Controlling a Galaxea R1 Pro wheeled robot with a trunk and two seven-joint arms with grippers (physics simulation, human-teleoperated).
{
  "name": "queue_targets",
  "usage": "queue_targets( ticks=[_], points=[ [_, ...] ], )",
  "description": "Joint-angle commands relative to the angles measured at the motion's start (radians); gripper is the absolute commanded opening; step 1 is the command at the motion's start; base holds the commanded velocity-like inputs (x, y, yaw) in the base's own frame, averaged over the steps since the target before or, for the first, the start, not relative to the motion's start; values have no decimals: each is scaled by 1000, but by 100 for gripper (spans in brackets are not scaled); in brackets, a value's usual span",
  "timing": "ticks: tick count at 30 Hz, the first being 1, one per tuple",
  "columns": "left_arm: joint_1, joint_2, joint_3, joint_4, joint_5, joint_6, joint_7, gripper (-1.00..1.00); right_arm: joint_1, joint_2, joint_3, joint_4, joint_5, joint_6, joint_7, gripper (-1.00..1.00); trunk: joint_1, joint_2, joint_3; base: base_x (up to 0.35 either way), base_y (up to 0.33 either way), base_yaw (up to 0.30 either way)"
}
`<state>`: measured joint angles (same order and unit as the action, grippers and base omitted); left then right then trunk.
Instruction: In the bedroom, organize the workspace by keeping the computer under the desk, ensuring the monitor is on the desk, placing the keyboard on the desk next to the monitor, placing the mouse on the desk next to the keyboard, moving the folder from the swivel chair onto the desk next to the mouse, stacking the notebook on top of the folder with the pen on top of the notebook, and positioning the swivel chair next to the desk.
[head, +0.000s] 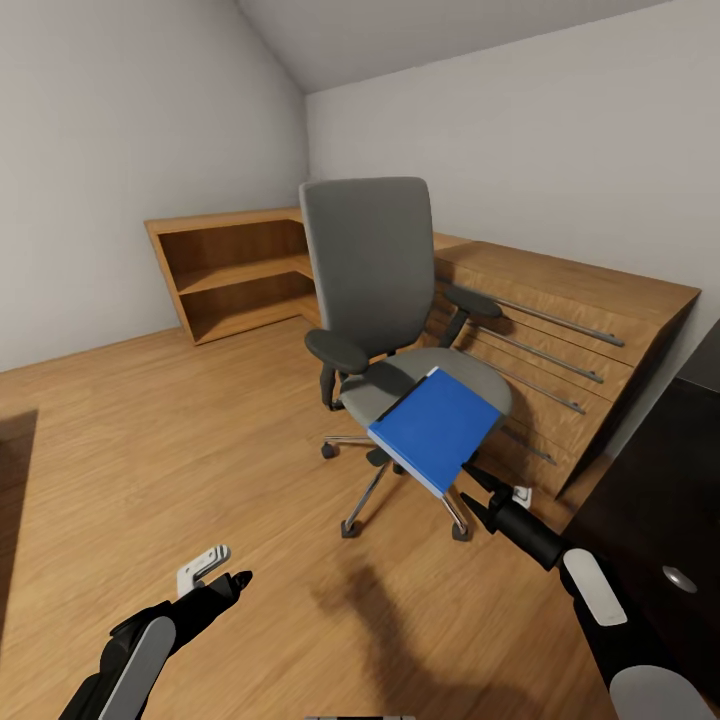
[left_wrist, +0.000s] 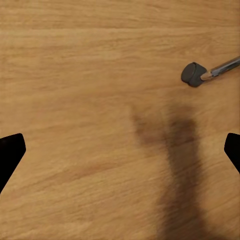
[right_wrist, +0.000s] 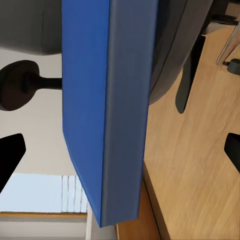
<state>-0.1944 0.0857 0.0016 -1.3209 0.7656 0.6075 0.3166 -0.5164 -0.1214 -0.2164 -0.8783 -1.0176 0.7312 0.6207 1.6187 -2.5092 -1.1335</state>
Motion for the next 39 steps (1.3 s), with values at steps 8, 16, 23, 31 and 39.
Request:
queue_targets(
  ticks=[8, 16, 23, 31, 39],
  points=[
    [0, 0, 0, -1, 11, 3, 9, 100, -1, 0, -1, 2, -3, 7, 1, 100, 0, 0, -1, 0, 0, 0],
    [0, 0, 0, -1, 11, 3, 8, 100, -1, 0, 0, 2, -3, 7, 1, 100, 0, 0, -1, 0, 0, 0],
    [0, 0, 0, -1, 11, 3, 7, 100, -1, 0, 0, 2, -3, 7, 1, 100, 0, 0, -1, 81, 17, 0],
    [0, 0, 0, -1, 11, 3, 7, 100, -1, 0, 0, 2, -3, 7, 1, 100, 0, 0, -1, 72, 14, 0],
    [0, 0, 0, -1, 11, 3, 7, 100, -1, 0, 0, 2, -3, 6, 1, 100, 0, 0, -1, 10, 2, 0]
  ],
)
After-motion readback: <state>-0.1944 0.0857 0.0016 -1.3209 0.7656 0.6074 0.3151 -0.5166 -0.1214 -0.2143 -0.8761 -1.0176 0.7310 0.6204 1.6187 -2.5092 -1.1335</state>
